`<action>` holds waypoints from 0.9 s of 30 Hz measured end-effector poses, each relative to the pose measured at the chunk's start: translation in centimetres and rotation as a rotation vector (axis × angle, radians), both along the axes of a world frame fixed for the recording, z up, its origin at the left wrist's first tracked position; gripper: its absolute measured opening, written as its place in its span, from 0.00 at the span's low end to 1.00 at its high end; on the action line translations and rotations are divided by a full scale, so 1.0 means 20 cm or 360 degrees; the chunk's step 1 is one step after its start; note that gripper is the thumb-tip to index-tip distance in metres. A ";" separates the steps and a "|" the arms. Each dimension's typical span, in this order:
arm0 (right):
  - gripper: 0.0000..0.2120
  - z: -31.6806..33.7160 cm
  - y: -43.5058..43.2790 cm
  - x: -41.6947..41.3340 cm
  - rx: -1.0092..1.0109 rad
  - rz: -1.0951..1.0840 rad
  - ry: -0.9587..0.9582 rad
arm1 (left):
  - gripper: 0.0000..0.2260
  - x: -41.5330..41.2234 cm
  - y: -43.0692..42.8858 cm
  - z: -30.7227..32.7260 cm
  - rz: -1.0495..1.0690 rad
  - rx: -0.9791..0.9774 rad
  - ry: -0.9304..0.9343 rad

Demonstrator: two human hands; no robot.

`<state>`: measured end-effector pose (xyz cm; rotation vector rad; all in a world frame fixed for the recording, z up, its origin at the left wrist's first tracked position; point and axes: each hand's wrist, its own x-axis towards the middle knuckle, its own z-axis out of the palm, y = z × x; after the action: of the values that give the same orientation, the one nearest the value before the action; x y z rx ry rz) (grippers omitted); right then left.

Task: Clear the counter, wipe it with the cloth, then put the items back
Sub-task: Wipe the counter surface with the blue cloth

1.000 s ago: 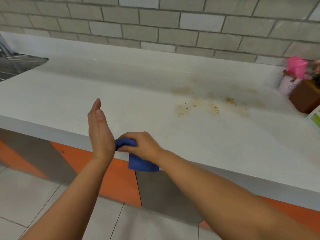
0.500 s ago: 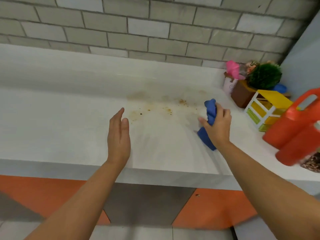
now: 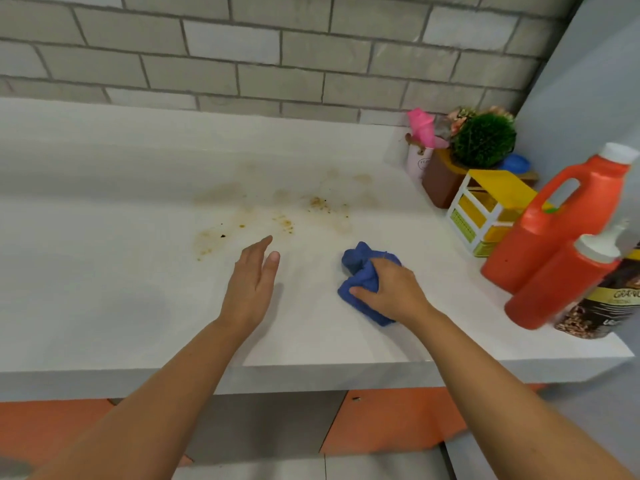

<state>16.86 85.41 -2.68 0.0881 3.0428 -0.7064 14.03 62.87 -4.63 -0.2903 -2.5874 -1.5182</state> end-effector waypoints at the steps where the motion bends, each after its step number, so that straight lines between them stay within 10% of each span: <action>1: 0.10 0.01 0.02 -0.02 -0.0103 -0.0079 0.0064 | 0.21 -0.01 0.01 0.00 0.0005 -0.0005 0.0001; 8: 0.11 0.25 0.26 -0.24 -0.0112 -0.0346 0.0689 | 0.20 -0.06 0.03 -0.04 0.0127 -0.0043 0.0062; 13: 0.22 0.12 0.21 -0.14 0.0282 -0.0137 0.0056 | 0.20 -0.09 0.05 -0.03 0.0178 -0.0110 0.0121; 17: 0.19 0.02 0.14 -0.09 0.0256 -0.0581 0.0373 | 0.20 -0.16 0.05 -0.04 0.0191 -0.0173 0.0138; 21: 0.28 -0.11 0.00 -0.20 0.0422 -0.0711 -0.0197 | 0.20 -0.22 0.05 -0.04 0.0209 -0.0230 0.0165; 27: 0.37 -0.17 -0.19 -0.07 0.0309 0.0229 0.0014 | 0.19 -0.25 0.06 -0.07 0.0236 -0.0290 0.0146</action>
<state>15.51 81.59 -6.10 -0.1306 3.0779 -0.4033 8.98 64.09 -6.11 -0.1768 -2.6133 -1.1958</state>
